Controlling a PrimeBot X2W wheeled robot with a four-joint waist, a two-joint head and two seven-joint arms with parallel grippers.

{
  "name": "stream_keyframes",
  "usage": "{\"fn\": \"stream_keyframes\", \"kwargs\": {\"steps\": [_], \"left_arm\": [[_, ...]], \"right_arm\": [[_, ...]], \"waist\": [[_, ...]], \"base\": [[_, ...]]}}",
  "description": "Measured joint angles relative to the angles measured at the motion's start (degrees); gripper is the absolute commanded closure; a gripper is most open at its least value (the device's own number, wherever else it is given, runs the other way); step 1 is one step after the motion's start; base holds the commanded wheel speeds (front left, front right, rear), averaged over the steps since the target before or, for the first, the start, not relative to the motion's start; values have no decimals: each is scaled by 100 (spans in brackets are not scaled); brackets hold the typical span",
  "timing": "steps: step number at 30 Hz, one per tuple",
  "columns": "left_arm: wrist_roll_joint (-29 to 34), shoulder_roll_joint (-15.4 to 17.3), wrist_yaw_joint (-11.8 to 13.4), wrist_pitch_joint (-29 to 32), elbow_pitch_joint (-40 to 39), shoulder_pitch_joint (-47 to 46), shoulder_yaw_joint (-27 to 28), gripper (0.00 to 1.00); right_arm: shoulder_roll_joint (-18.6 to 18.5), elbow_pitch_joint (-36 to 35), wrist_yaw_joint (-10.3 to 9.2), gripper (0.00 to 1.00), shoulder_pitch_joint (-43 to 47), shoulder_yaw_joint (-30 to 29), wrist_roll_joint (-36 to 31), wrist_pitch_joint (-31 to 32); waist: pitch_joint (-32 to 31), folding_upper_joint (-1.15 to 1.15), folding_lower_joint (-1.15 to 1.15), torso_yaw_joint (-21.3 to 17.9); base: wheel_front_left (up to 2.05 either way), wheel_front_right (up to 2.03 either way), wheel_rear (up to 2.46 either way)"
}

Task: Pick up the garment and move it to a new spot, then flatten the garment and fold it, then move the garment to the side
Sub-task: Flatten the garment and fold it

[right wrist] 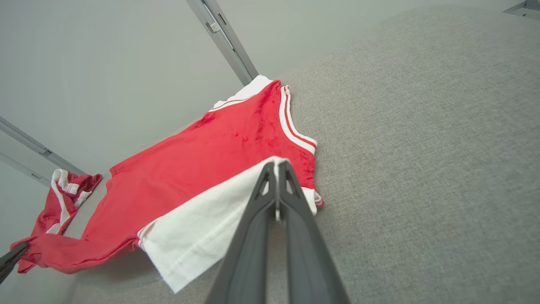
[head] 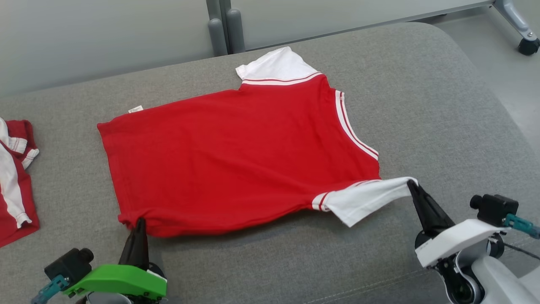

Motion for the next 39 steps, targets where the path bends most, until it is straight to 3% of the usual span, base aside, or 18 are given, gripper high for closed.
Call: {"fn": "stream_keyframes", "kwargs": {"steps": [11,26,39], "left_arm": [[461,245,51,447,759,-1093,-208,100],[825,31,92,726,2176,-2419,-258,100],[1149,-98,92,724,3004,-3034,-264,100]], "right_arm": [[-240,591,0,100,-1309,180,37,635],[-153,1708,0,100,-2627,528,30,1349],[9,2479,1,100,-3318,623,-88,1366]], "waist": [[271,0,0,131],[676,0,0,290],[857,0,0,389]], "base": [[0,0,0],[0,0,0],[0,0,0]]}}
